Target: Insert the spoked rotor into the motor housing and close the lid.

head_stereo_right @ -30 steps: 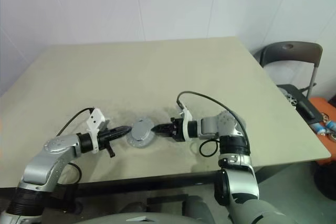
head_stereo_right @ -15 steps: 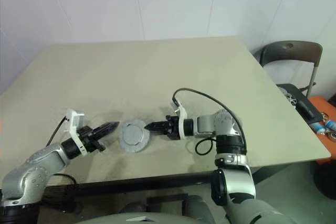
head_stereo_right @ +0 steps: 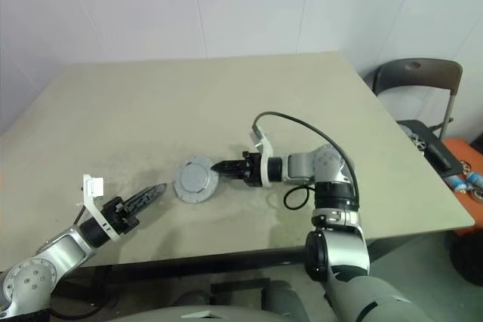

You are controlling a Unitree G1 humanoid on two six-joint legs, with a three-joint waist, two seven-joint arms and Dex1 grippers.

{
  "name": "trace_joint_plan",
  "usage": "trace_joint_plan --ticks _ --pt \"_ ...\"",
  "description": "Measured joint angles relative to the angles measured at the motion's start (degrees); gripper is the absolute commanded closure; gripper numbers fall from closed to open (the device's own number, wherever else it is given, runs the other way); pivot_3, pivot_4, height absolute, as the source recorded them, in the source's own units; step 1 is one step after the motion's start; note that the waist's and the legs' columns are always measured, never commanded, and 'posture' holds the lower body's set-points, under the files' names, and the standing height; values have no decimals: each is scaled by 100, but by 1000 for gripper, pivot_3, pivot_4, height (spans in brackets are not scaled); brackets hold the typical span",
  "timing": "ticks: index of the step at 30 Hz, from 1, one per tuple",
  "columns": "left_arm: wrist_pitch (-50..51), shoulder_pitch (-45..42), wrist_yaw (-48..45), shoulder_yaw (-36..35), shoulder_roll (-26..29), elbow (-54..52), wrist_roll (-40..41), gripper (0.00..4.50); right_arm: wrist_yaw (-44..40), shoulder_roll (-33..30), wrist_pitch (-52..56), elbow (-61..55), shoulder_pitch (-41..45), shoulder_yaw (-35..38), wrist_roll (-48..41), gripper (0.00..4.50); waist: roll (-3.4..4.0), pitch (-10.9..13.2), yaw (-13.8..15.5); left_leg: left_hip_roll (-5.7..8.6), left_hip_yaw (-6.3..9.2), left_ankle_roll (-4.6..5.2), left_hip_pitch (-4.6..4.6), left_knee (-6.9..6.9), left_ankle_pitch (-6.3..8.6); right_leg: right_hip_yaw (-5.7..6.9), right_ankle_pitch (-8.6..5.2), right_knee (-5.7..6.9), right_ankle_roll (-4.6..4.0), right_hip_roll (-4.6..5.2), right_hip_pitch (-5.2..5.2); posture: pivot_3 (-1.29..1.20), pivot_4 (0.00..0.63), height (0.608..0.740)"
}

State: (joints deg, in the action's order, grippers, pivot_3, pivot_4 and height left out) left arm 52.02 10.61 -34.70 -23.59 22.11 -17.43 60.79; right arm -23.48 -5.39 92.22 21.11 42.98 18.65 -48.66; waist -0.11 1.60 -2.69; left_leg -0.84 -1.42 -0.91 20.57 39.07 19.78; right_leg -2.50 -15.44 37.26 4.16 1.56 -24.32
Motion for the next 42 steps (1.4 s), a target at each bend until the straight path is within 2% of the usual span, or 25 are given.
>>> trace_joint_plan --ticks 5,6,23,26,31,40,41,42 --pt "1 -45 10 27 0 52 88 107 3 0 0 2 121 54 -92 3229 0 0 -1 0 0 0 1 0 0 0 0 -1 0 -2 0 0 0 740" --pt "1 -74 10 36 0 75 100 0 9 2 0 2 121 54 -121 3229 0 0 -1 1 0 0 1 0 0 0 0 -1 0 -2 0 0 0 740" --pt "46 -612 139 324 -94 -79 893 0 532 252 -1 -125 151 -122 -1079 3230 0 0 -18 2 -1 0 2 0 0 -1 0 -2 0 -4 0 0 0 740" --pt "106 -630 276 296 -91 -69 1122 555 629 241 -1 -126 141 -147 -1272 3230 0 0 -21 2 -1 0 3 1 0 -2 0 -3 0 -3 0 0 0 740" --pt "150 -561 320 244 -26 -58 1463 1941 708 202 -1 -125 126 -115 -1502 3236 0 0 -39 3 -1 0 3 1 0 -1 0 -3 0 -4 0 0 0 740" --pt "141 -451 256 257 65 -56 1689 2139 536 199 -40 -521 -10 -211 -1420 3236 0 0 -136 3 -1 0 1 1 0 -2 0 -2 1 -10 1 0 0 740" --pt "138 -450 254 257 92 -57 1696 2150 501 189 -80 -604 -31 -265 -1351 2521 0 0 -136 3 -1 0 1 1 0 -2 0 -2 1 -10 1 0 0 740" --pt "122 -452 276 259 142 -63 1662 2200 526 162 -133 -658 -41 -372 -1225 2286 0 0 -135 3 -1 0 -1 1 0 -2 0 -1 1 -10 2 0 0 740"
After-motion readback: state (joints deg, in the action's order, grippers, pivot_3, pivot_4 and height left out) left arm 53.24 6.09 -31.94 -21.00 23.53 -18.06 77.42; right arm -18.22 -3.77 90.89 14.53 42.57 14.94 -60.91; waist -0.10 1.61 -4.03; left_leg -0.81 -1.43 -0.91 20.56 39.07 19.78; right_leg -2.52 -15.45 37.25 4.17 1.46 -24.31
